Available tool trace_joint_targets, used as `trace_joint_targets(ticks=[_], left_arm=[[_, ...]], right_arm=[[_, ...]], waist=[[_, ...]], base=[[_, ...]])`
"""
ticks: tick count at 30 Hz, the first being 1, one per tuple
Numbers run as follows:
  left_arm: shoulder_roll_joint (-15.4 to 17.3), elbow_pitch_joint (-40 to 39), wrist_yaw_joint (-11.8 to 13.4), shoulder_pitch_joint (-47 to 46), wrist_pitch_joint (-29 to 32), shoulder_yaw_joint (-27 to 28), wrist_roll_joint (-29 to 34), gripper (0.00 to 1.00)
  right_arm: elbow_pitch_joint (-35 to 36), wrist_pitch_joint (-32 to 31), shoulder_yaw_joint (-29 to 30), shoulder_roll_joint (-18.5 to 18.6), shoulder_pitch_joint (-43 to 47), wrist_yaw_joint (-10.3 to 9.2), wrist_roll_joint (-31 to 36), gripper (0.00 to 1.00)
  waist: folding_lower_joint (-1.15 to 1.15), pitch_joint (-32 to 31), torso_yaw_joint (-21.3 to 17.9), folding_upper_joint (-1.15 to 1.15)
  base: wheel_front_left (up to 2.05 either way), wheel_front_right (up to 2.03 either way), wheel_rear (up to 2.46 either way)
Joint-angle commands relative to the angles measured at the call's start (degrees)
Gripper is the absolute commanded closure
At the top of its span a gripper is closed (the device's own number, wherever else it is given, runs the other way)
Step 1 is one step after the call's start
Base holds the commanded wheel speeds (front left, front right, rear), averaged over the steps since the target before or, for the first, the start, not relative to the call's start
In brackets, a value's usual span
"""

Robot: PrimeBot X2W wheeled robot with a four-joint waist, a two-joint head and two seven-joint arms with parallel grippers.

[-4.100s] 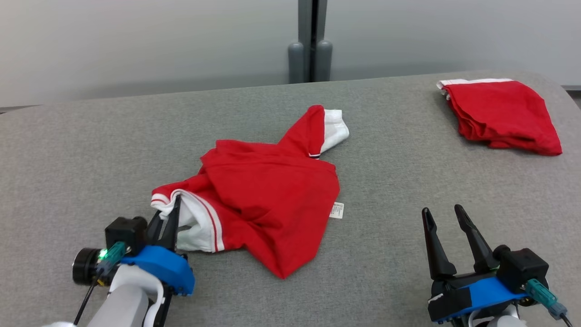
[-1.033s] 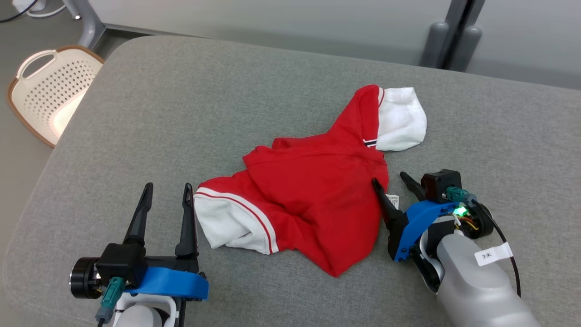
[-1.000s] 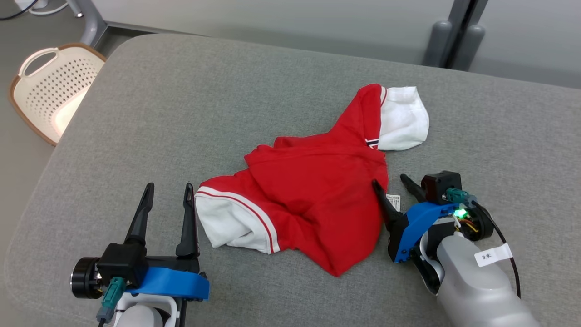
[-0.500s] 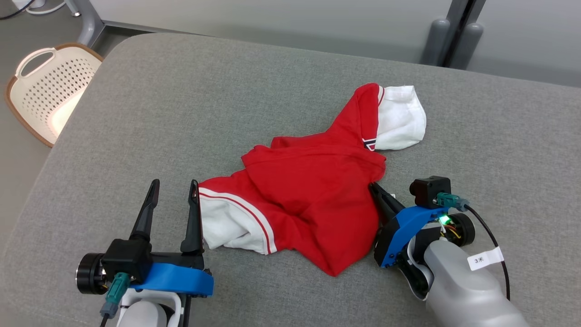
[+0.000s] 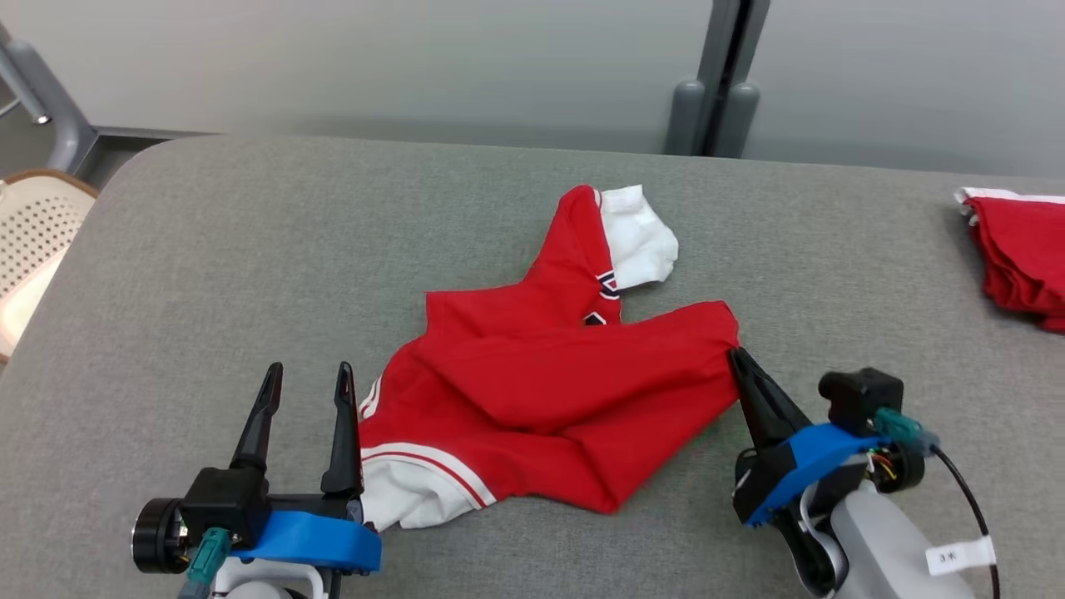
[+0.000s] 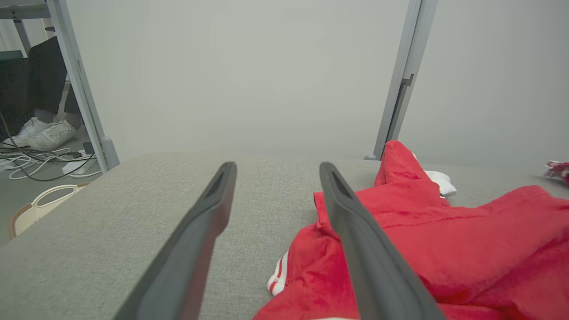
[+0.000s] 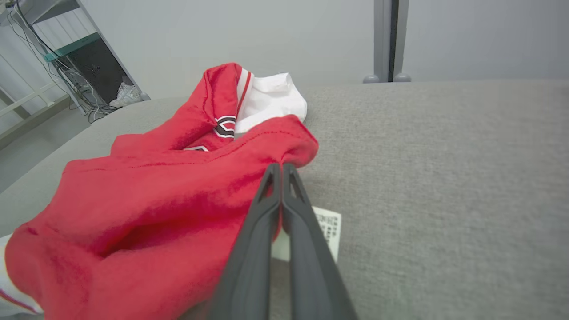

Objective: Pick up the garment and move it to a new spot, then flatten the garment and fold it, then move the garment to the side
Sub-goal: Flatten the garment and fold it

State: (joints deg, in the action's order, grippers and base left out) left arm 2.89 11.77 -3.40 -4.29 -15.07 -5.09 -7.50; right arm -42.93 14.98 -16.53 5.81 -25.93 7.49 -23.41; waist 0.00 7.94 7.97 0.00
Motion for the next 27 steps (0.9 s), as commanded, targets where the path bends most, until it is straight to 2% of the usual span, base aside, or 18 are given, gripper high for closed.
trace_joint_targets(ticks=[1,12,19,23,24,25,26,27], left_arm=[[0.0,-0.1,0.0,0.4,-0.1,0.2,0.1,0.0],[0.0,-0.1,0.5,2.1,-0.1,1.2,-0.3,0.0],[0.0,-0.2,0.4,1.7,-0.1,1.2,-0.3,0.0],[0.0,-0.4,0.3,1.2,-0.1,1.5,-0.1,0.0],[0.0,-0.5,0.3,1.2,-0.1,1.6,0.0,0.0],[0.0,-0.5,0.2,1.2,-0.1,1.7,0.0,0.0],[0.0,-0.4,0.2,1.2,-0.1,1.8,0.1,0.0],[0.0,-0.4,0.1,1.3,-0.1,1.9,0.1,0.0]], right_arm=[[1.5,0.3,0.7,0.5,2.2,0.01,0.5,1.0],[20.4,0.3,12.6,-0.3,20.6,0.01,4.5,1.0],[25.3,-0.7,21.1,-1.8,29.3,0.01,5.9,1.0],[27.2,-1.2,23.8,-2.6,31.1,0.02,6.5,1.0],[27.5,-1.2,24.1,-2.7,31.3,0.02,6.9,0.91],[27.9,-1.1,24.3,-2.7,31.2,0.01,7.4,0.26],[28.3,-1.0,24.4,-2.7,31.0,0.01,8.0,0.0],[28.8,-0.9,24.6,-2.8,30.6,0.01,8.5,0.0]], waist=[[0.0,-1.1,-1.8,0.0],[0.0,-1.9,-7.4,0.0],[0.0,-1.5,-8.5,0.0],[0.0,-1.3,-8.8,0.0],[0.0,-1.3,-8.9,0.0],[0.0,-1.3,-9.0,0.0],[0.0,-1.3,-9.0,0.0],[0.0,-1.3,-9.1,0.0]], base=[[0.0,0.0,0.0],[0.0,0.0,0.0],[0.0,0.0,0.0],[0.0,0.0,0.0],[0.0,0.0,0.0],[0.0,0.0,0.0],[0.0,0.0,0.0],[0.0,0.0,0.0]])
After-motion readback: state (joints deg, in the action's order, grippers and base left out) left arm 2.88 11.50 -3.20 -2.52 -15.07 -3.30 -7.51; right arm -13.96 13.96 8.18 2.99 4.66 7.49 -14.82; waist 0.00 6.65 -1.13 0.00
